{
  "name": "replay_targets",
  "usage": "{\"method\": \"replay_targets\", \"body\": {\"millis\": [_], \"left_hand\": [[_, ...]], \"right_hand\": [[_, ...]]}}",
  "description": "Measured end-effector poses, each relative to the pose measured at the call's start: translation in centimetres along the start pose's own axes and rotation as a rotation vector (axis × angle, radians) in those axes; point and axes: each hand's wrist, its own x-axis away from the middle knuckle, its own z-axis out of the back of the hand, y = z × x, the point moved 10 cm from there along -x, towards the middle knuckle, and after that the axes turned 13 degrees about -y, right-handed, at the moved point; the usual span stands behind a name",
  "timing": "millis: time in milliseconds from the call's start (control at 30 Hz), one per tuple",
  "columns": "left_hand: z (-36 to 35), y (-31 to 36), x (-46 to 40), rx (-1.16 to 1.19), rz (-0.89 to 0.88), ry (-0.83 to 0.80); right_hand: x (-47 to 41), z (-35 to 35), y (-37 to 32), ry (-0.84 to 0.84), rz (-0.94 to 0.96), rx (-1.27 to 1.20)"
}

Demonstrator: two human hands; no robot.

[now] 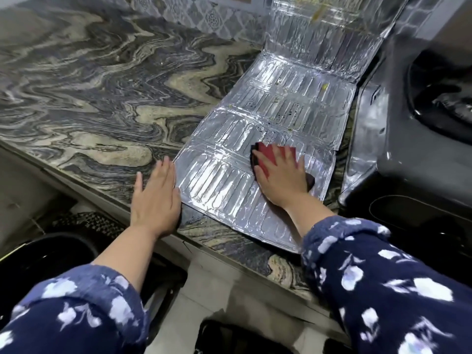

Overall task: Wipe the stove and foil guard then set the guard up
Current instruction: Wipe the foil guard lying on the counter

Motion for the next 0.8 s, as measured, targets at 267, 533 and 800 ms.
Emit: {"method": "replay_targets", "body": {"millis": [267,533,800], "left_hand": [[-0.2,0.0,0.0,0.008,-0.023,-0.008],[-0.1,0.1,0.1,0.018,-0.035,-0.094],[5.9,2.4,-7.2,0.099,-0.244,-0.004]], "right_hand": [[1.8,-1.0,-7.9,-0.004,0.269,0.052],[2.7,-0.1,-2.4,0.008,0.225,0.047],[2.7,1.1,-2.1,0.019,0.194,0.017]]}}
